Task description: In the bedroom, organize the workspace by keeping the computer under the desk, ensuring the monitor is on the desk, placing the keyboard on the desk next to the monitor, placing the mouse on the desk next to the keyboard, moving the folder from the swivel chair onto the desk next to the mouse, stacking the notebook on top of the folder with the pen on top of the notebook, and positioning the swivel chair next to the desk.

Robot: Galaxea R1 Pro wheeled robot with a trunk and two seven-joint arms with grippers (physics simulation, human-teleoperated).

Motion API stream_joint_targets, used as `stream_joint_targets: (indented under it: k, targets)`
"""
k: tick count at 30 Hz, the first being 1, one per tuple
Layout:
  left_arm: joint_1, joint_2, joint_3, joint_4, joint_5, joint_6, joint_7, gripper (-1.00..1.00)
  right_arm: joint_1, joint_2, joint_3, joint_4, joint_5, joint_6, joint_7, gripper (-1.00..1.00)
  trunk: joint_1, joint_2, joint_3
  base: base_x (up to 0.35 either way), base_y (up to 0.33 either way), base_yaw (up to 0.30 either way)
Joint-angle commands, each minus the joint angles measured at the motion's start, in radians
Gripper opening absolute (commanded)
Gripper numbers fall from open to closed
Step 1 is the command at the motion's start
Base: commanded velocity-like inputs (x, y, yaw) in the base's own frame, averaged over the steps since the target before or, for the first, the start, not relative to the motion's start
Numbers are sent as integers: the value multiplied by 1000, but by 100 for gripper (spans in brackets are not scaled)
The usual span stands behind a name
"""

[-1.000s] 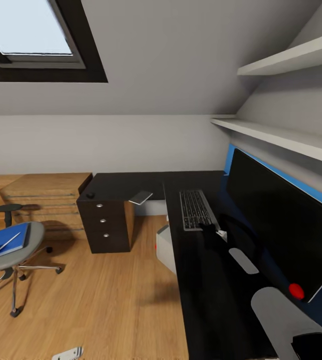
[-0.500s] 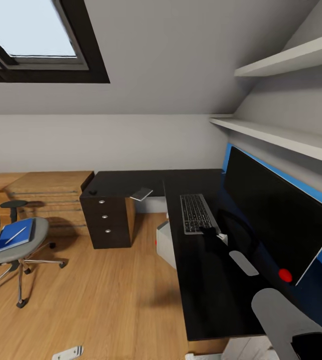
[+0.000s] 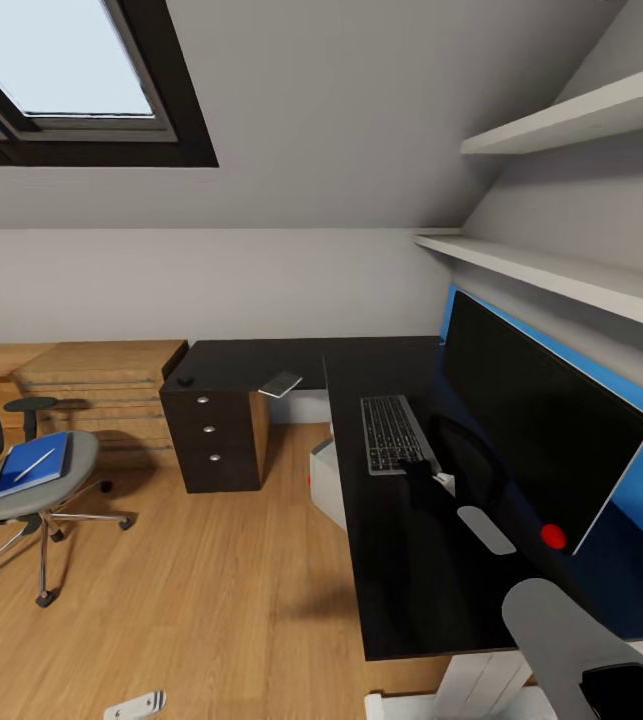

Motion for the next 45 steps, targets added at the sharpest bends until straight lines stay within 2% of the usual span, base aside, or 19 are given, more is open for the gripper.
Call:
stream_joint_targets:
  k: [1,6,10,14,17,38,45]
  targets:
    - [0,-1,3,-2,-4,6,0,100,-1,-1,6,1,-8,-1,6,-100,0,-1,-1,-2,-1,0]
    - [0,-1,3,-4,-4,6,0,100,-1,-1,6,-2,1,-5,8,-100,0,-1,-1,0,0,0]
    - [0,0,6,-38,-2,6,0,100,-1,-2,6,-4,54,-14,39,-100,0,-1,-1,0,0,0]
    - [0,-5,70,-90,13,7,-4,100,-1,0,6,-2,141,-42,139,-100,12,-22,-11,0,0,0]
    - [0,-5,82,-95,15,7,-4,100,-1,0,5,-2,156,-61,160,-100,23,-43,-20,0,0,0]
    - [0,-7,89,-97,15,7,-1,100,-1,-6,0,2,152,-64,168,-100,104,-190,-86,0,0,0]
    - [0,-6,89,-97,15,7,-1,100,-1,-8,-1,12,111,-62,167,-100,130,-239,-108,0,0,0]
